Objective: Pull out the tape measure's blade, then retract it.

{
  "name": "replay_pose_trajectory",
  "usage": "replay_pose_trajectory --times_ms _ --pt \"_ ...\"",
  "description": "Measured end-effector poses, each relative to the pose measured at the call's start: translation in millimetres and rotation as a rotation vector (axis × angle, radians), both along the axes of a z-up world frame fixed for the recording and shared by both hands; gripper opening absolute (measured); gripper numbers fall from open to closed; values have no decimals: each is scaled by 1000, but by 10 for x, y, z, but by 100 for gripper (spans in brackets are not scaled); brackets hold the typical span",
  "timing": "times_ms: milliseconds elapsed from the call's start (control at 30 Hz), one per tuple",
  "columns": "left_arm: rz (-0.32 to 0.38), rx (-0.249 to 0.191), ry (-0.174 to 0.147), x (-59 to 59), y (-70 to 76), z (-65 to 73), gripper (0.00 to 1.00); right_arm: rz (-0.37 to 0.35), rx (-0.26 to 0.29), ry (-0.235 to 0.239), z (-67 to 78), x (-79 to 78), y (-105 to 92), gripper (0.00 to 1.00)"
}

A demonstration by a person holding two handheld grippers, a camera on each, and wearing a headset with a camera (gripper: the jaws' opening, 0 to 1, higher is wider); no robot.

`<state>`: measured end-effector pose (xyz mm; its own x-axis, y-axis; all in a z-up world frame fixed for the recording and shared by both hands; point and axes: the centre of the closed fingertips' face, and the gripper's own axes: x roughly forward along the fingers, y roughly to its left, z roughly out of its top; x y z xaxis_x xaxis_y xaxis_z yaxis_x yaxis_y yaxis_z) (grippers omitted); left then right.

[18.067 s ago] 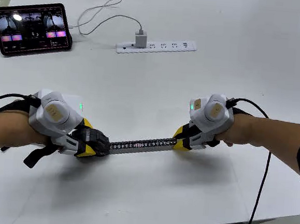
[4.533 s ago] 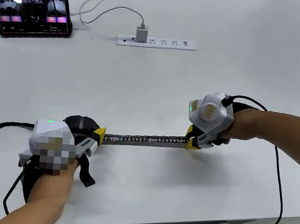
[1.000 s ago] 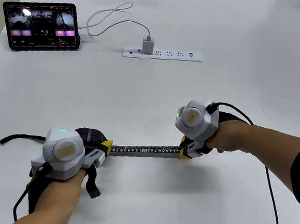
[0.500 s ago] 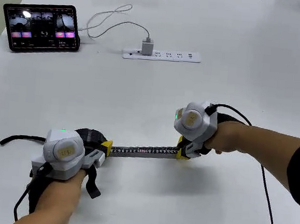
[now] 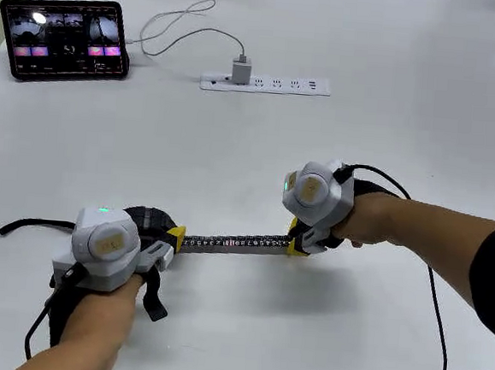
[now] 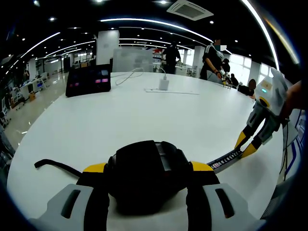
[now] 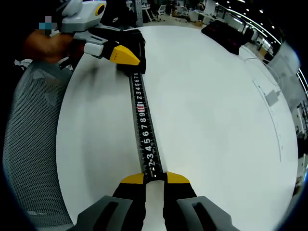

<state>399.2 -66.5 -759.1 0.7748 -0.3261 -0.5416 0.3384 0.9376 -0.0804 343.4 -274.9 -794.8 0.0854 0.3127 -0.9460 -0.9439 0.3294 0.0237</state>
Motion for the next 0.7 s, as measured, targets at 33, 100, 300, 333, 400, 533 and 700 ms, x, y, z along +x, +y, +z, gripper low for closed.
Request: replay_pose_trajectory --times_ms 33,100,300,333,400,533,700 --pt "-1 0 1 0 0 0 60 -2 0 2 0 3 6 9" --pt "-3 0 0 3 1 0 60 3 -7 3 -2 1 22 9" --pt "-2 0 -1 5 0 -1 60 10 -11 4 -3 7 37 9" --pt "-2 0 -1 5 0 0 60 11 -11 5 -3 6 41 9" --pt "-1 0 -2 3 1 0 60 11 -15 6 -2 5 53 9" --pt "1 1 0 4 3 -2 60 15 -16 6 -1 6 65 9" --pt "0 0 -2 7 1 -3 60 7 -14 7 -3 14 84 9"
